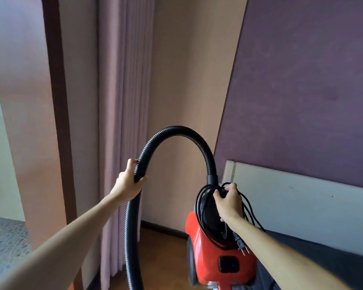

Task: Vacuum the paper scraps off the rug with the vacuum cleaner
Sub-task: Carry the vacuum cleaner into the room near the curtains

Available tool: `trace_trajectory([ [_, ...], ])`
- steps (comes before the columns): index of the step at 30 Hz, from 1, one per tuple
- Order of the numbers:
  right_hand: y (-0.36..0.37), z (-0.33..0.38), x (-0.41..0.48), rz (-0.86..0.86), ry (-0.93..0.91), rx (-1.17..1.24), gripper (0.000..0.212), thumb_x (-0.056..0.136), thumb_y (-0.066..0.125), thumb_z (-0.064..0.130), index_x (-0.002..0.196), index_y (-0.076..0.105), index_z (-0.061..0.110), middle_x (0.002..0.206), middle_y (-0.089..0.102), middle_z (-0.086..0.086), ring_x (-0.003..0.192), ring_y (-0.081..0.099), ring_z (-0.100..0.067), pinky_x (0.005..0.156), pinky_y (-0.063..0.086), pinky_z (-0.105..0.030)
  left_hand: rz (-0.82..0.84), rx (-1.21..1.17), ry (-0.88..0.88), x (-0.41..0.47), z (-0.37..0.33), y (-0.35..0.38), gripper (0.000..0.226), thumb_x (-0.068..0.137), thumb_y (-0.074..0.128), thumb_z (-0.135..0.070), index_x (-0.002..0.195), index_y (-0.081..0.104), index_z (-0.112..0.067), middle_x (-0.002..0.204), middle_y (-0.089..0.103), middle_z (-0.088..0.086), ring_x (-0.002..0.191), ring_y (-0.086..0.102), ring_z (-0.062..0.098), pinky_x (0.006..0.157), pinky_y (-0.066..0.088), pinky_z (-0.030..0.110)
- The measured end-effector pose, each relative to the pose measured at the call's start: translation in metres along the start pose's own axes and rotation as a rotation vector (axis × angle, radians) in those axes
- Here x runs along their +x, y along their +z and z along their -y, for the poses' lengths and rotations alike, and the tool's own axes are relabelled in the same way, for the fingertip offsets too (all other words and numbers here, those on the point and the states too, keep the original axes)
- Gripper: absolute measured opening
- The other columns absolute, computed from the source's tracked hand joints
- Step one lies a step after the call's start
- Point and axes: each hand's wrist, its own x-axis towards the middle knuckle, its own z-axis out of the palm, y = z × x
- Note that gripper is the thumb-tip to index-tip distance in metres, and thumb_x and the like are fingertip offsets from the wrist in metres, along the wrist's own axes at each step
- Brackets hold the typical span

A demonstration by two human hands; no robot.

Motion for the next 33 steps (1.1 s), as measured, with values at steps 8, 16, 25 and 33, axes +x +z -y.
trace_trajectory([
  [8,0.055,-0.009,0.099,0.077,-0.035,0.016,0.022,0.092,0.061,0.025,0.100,0.043,0.016,0.082,0.054,-0.002,0.063,0.065,-0.032,0.032,0.049,-0.035,-0.053,0.021,-0.061,0.073,0.028,0.051,0.037,0.091,0.062,-0.024,0.112,0.032,-0.031,0.083,0.068,0.007,0.062,0.067,0.025,0.056,0.059,0.039],
  [16,0.111,-0.009,0.176,0.097,-0.081,0.054,0.021,0.092,0.061,0.025,0.101,0.044,0.017,0.090,0.058,-0.008,0.066,0.064,-0.033,0.038,0.052,-0.037,-0.061,0.030,-0.117,0.126,0.049,0.069,0.038,0.094,0.060,-0.020,0.118,0.031,-0.029,0.085,0.068,0.006,0.061,0.067,0.023,0.049,0.056,0.032],
  [25,0.194,-0.011,0.255,0.154,-0.118,0.032,0.025,0.090,0.063,0.027,0.105,0.047,0.015,0.094,0.061,-0.011,0.072,0.067,-0.037,0.057,0.058,-0.051,-0.103,0.066,-0.132,0.206,0.091,0.087,0.039,0.094,0.058,-0.016,0.124,0.033,-0.023,0.079,0.065,0.004,0.056,0.060,0.016,0.044,0.043,0.018],
  [33,0.274,-0.006,0.329,0.248,-0.165,0.005,0.024,0.091,0.063,0.025,0.105,0.047,0.013,0.087,0.062,-0.010,0.069,0.066,-0.033,0.054,0.056,-0.040,-0.136,0.040,-0.220,0.282,0.146,0.111,0.046,0.095,0.058,-0.015,0.130,0.028,-0.023,0.084,0.064,0.008,0.062,0.062,0.021,0.048,0.051,0.028],
])
